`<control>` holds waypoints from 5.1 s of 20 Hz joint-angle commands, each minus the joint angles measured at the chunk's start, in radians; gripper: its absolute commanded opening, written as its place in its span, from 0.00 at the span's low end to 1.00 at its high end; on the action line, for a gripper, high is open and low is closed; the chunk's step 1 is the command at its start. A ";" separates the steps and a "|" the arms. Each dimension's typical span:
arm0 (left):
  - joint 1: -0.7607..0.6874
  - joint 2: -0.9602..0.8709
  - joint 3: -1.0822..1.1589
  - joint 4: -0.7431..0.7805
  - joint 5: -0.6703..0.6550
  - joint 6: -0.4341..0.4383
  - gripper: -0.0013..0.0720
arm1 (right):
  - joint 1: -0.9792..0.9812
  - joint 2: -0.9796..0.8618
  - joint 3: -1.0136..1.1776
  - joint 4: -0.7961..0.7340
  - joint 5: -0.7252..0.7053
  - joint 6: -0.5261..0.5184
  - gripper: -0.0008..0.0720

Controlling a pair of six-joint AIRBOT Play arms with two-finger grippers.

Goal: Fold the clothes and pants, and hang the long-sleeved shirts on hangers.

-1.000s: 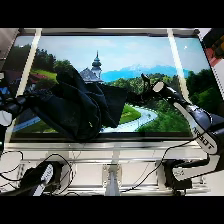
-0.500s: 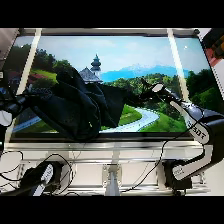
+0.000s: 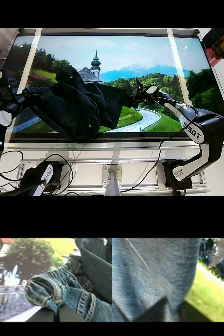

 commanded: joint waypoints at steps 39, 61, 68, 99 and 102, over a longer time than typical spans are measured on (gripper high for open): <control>-0.092 -0.101 -0.200 0.093 -0.067 -0.030 0.07 | -0.179 0.063 0.512 -0.772 0.552 0.048 0.81; -0.225 -0.101 -0.201 0.093 -0.064 -0.030 0.07 | 0.440 -0.007 0.583 -0.764 0.228 -0.018 0.80; -0.225 -0.101 -0.201 0.093 -0.064 -0.030 0.07 | 0.437 -0.061 0.583 -0.973 0.130 0.087 0.76; 0.052 -0.101 0.051 0.095 0.508 -0.320 0.07 | -0.036 0.380 0.948 -1.105 0.348 0.221 0.05; 0.052 -0.101 0.050 0.105 0.427 -0.318 0.07 | -0.027 0.453 0.944 -1.050 0.507 0.221 0.05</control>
